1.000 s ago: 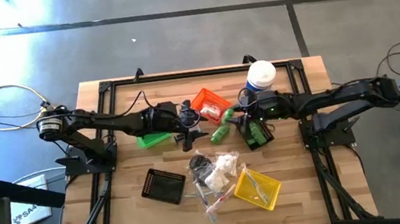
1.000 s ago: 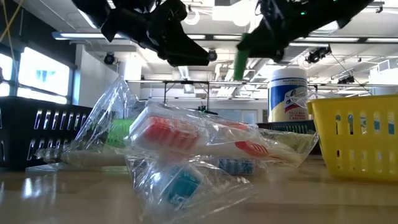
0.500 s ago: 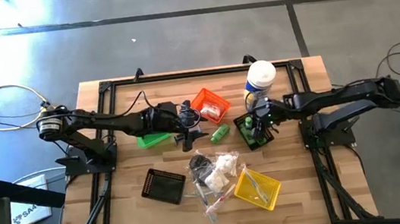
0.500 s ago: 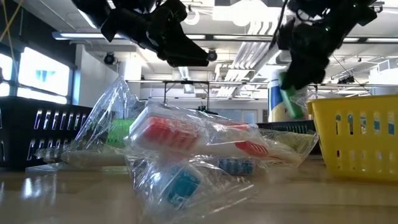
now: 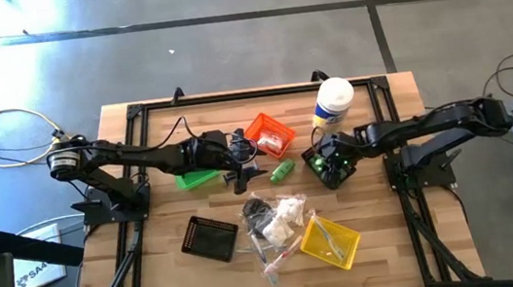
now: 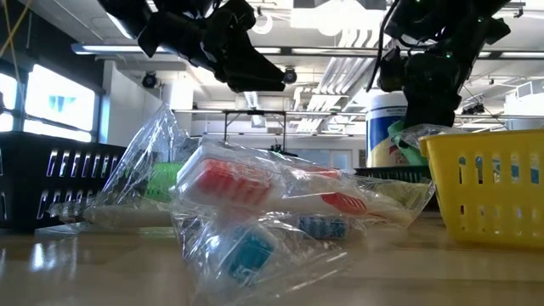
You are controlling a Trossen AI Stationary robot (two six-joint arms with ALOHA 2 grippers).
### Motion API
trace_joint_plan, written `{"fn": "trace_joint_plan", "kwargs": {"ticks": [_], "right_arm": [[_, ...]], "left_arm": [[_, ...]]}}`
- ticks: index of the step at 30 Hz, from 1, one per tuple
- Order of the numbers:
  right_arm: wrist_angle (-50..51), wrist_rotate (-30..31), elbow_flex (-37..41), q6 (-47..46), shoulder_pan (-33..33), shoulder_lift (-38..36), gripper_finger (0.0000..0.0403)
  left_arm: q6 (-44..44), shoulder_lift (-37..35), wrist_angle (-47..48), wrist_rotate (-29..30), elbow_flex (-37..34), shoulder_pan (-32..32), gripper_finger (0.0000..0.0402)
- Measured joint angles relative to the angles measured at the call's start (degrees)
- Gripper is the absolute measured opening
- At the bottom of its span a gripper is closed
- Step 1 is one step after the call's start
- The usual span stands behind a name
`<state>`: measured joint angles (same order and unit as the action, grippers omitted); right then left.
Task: Pick & Place Travel size toiletries
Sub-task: Put the green shampoo into the top black bin, then put the blue razor into the green bin
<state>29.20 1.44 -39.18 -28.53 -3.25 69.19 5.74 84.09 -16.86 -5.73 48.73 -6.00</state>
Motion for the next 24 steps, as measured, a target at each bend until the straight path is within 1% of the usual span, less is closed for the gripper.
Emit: {"fn": "trace_joint_plan", "kwargs": {"ticks": [4, 8, 15, 20, 24], "right_arm": [[-0.66, 0.06, 0.0, 0.62, -0.13, -0.52, 0.0226], [-0.72, 0.07, 0.0, 1.81, -0.28, -1.05, 0.0232], [-4.18, 0.1, 0.01, 5.57, -0.28, -3.17, 0.0209], [-11.28, 0.1, 0.02, 10.27, -0.28, -5.13, 0.0186], [-19.21, 0.12, 0.01, 15.52, -0.28, -5.93, 0.017]], "left_arm": [[0.0, 0.0, 0.06, 0.0, 0.0, 0.0, 0.0248], [-0.02, 0.0, 0.09, 0.0, 0.0, 0.0, 0.0248], [-0.07, 0.0, 0.06, 0.01, -0.02, 0.0, 0.0248], [-0.15, 0.0, -0.02, 0.01, -0.02, 0.0, 0.0248], [-0.15, 0.0, -0.04, 0.0, -0.04, 0.0, 0.0248]]}}
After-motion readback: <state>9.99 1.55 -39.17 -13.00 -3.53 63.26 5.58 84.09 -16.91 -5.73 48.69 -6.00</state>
